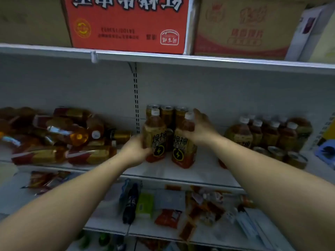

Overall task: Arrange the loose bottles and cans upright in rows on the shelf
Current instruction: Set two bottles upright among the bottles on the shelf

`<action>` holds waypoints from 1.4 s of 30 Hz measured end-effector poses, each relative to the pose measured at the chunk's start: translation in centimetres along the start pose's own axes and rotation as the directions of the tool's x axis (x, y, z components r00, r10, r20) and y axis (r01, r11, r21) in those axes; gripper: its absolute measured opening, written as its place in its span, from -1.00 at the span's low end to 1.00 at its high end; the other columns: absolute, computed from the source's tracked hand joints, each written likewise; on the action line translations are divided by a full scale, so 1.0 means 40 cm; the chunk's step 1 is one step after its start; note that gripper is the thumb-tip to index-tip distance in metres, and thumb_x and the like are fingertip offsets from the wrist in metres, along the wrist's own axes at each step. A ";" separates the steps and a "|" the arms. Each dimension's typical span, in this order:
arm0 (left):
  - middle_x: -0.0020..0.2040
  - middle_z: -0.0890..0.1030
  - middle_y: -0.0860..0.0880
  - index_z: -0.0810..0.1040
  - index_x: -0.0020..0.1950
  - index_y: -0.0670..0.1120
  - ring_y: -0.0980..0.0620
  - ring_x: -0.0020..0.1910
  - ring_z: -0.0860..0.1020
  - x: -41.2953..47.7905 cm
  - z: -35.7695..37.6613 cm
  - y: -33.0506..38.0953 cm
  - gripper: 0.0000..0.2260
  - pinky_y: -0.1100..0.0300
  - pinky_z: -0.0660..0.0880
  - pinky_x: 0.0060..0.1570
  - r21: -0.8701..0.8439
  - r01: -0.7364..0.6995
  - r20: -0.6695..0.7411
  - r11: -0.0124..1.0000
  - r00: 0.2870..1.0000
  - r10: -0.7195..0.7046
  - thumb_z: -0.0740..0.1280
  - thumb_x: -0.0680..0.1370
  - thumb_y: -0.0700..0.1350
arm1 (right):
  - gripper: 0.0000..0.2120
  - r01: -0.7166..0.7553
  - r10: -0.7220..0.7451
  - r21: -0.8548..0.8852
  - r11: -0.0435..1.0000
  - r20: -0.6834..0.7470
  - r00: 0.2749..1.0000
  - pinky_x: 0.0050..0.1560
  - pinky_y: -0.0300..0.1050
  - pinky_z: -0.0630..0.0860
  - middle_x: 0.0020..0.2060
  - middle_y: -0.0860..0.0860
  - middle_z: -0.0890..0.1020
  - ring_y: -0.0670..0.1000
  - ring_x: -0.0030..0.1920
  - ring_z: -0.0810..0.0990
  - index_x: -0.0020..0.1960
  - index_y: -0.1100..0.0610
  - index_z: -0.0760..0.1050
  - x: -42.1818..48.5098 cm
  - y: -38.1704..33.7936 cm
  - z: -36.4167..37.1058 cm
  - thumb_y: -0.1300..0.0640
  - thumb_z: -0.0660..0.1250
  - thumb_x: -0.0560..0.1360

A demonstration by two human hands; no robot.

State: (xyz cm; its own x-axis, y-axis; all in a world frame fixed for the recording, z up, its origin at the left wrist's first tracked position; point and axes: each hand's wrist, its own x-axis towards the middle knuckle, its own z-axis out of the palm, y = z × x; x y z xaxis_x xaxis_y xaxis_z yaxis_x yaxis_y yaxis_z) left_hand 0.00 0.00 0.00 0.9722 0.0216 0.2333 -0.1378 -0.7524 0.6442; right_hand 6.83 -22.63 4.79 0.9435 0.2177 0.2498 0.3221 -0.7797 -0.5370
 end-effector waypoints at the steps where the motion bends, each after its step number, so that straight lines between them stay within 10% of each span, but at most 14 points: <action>1: 0.11 0.48 0.04 0.40 0.29 -0.03 0.10 0.02 0.46 0.019 0.000 -0.013 -0.60 0.21 0.34 -0.07 -0.062 -0.008 -0.020 0.998 1.000 0.006 0.37 0.47 -0.06 | -0.03 -0.023 0.023 0.024 0.999 -0.020 1.000 0.23 -0.05 0.32 0.47 0.09 0.17 0.17 0.41 0.26 0.55 -0.03 -0.09 0.013 -0.002 0.013 -0.22 0.44 0.38; 6: 0.29 0.41 0.00 0.24 0.41 0.01 0.00 0.27 0.40 0.123 0.046 -0.075 -0.34 0.06 0.42 0.17 -0.245 0.052 -0.004 0.968 0.998 -0.055 0.45 0.39 -0.05 | 0.07 -0.187 0.206 0.214 0.959 -0.072 0.976 0.34 0.02 0.25 0.49 0.10 0.16 0.16 0.44 0.22 0.55 0.01 -0.17 0.067 0.019 0.100 -0.17 0.48 0.33; 13: 0.44 0.26 -0.12 -0.03 0.51 0.02 -0.07 0.39 0.30 0.203 0.133 -0.098 0.01 -0.09 0.34 0.32 -0.349 0.076 -0.106 0.934 0.987 -0.120 0.56 0.26 0.00 | -0.32 -0.175 0.225 0.306 0.936 -0.137 0.965 0.11 0.05 0.52 0.10 0.01 0.53 0.04 0.08 0.54 0.23 0.02 0.38 0.092 0.069 0.161 -0.22 0.47 0.21; 20: 0.33 0.39 -0.06 0.17 0.45 -0.07 0.08 0.26 0.41 0.196 0.151 -0.079 -0.13 0.14 0.43 0.21 -0.367 0.042 -0.262 0.929 0.954 -0.147 0.58 0.27 -0.15 | -0.21 -0.033 0.071 0.294 0.955 -0.117 0.991 0.10 0.04 0.49 0.13 0.00 0.44 0.06 0.11 0.49 0.30 0.00 0.29 0.099 0.128 0.171 -0.20 0.51 0.18; 23: 0.12 0.44 0.20 0.20 0.34 0.12 0.40 0.02 0.47 0.145 0.146 -0.058 -0.21 0.56 0.40 -0.12 -0.385 0.011 -0.251 0.923 0.961 -0.116 0.56 0.28 -0.20 | -0.21 -0.001 0.024 0.299 0.954 -0.073 0.997 0.12 0.03 0.47 0.14 -0.01 0.42 0.05 0.14 0.48 0.33 -0.01 0.27 0.107 0.147 0.158 -0.16 0.53 0.21; 29: 0.18 0.47 0.24 0.17 0.15 0.56 0.31 0.13 0.50 0.032 0.151 -0.001 -0.17 0.44 0.47 -0.05 -0.410 0.023 -0.150 0.912 0.984 -0.092 0.58 0.26 -0.12 | -0.32 0.026 -0.054 0.406 0.914 0.057 0.997 0.11 -0.06 0.51 0.12 -0.05 0.55 -0.09 0.07 0.56 0.18 -0.10 0.37 0.068 0.180 0.116 -0.18 0.53 0.13; 42: 0.25 0.45 -0.02 0.13 0.45 0.03 0.06 0.17 0.51 0.007 0.173 0.002 -0.15 0.19 0.48 0.01 -0.554 0.003 -0.055 0.832 0.998 -0.040 0.54 0.31 -0.25 | -0.27 -0.097 0.163 0.390 0.915 -0.139 0.977 -0.04 -0.24 0.42 0.05 -0.16 0.51 -0.10 0.05 0.53 0.26 -0.14 0.30 -0.116 0.168 0.062 -0.07 0.58 0.20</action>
State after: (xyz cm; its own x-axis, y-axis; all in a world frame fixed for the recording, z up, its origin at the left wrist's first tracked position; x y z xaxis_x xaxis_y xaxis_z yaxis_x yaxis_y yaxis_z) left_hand 1.58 -4.59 -4.93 0.9650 0.0879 0.2473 -0.2173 -0.2611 0.9405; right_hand 4.80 -27.43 -1.96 0.9634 0.0044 0.2682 0.2335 -0.5057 -0.8305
